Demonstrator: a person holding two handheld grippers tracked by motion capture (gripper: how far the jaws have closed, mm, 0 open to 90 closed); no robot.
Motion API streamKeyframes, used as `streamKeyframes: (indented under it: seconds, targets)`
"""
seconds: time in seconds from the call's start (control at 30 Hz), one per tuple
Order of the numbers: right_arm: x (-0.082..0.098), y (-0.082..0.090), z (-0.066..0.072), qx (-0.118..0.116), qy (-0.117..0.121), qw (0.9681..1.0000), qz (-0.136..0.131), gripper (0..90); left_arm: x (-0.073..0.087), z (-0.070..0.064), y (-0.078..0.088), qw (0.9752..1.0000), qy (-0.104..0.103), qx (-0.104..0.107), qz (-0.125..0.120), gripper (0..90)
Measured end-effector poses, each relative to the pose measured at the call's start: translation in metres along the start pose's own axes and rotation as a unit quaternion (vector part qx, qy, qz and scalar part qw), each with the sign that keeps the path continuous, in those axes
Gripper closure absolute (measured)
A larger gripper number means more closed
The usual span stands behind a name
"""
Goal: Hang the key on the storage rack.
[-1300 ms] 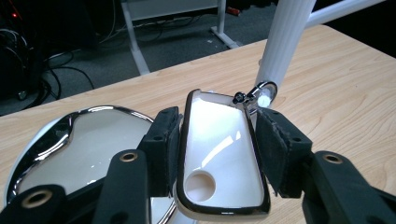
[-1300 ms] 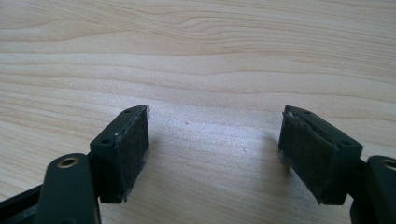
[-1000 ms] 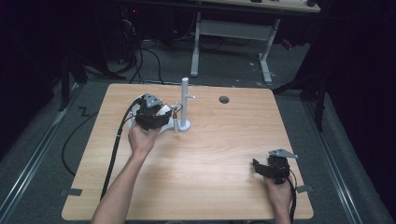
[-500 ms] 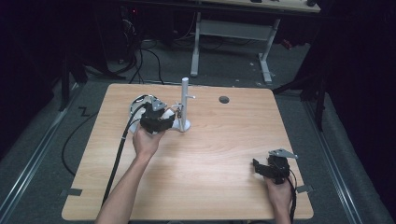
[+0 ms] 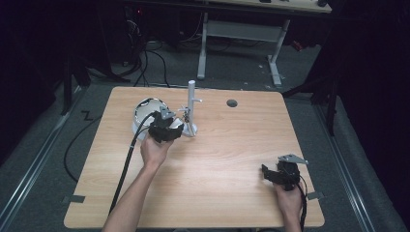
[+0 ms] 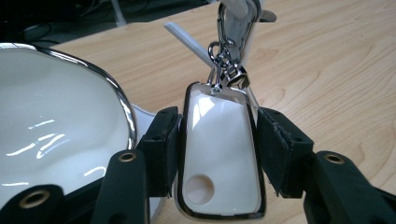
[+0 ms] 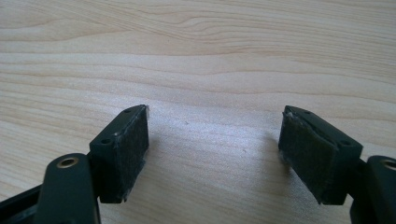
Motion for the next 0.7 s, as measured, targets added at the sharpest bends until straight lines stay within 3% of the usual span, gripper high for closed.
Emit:
streamKeyframes:
  seconds: [0.3,0.7]
  targets:
    - [0.0000,0.0000,0.0000,0.000,0.000,1.0000,0.000,24.4,0.0053,-0.0033,-0.0076,0.9999,0.002,0.006,0.015,50.5]
    - [0.0000,0.0001,0.0000,0.000,0.000,1.0000,0.000,24.4,0.0105,-0.0013,-0.0112,0.9997,0.016,0.009,0.016,49.9]
Point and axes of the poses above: each handheld gripper's, and its own axes: y roughly backward along the jaws, x roughly out of its underside, z roughly to its left, the point moved 6 cm from there along -y, roughly forward along the jaws, and after that the axes turned 15 degrees about y, right-handed, at the moved point
